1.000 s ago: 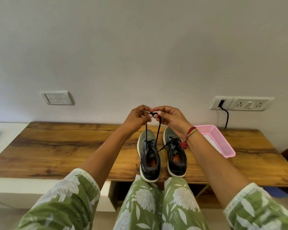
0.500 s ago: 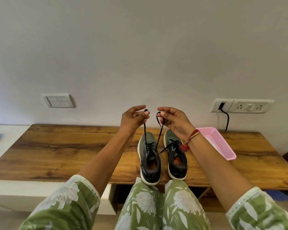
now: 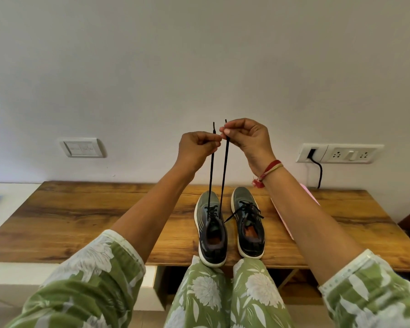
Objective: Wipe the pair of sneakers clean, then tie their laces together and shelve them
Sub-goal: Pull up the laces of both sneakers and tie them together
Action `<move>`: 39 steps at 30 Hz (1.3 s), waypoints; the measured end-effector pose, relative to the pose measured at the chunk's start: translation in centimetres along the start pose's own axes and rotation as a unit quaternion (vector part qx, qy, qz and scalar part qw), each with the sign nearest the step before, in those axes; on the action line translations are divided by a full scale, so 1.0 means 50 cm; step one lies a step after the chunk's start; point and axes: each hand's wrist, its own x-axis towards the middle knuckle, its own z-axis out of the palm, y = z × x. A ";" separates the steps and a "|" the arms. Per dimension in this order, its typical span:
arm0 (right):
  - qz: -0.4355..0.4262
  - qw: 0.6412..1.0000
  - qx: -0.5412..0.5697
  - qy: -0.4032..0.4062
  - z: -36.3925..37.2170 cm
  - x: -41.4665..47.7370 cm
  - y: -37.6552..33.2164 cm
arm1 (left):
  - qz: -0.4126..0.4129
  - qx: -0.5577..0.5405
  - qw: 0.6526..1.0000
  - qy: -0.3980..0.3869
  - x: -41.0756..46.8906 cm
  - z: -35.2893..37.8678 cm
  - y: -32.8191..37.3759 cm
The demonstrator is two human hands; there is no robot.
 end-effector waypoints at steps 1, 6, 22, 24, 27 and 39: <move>-0.013 1.000 -0.020 0.003 0.003 0.003 -0.004 | 0.003 0.012 1.000 -0.016 0.000 0.000 0.005; -0.055 0.996 -0.072 -0.017 0.019 0.006 -0.018 | 0.009 0.038 0.998 -0.053 -0.003 0.003 0.012; 0.258 0.774 -0.407 -0.412 -0.021 -0.029 0.306 | 0.055 0.085 0.991 -0.082 -0.004 -0.014 0.007; 0.263 0.756 -0.392 -0.453 -0.010 -0.022 0.319 | 0.052 0.088 0.991 -0.091 -0.004 -0.018 0.005; 0.260 0.749 -0.390 -0.468 -0.003 -0.023 0.332 | 0.052 0.089 0.990 -0.092 0.002 -0.026 -0.001; 0.321 0.719 -0.409 -0.461 -0.015 -0.033 0.409 | 0.051 0.084 0.987 -0.124 0.008 -0.023 0.000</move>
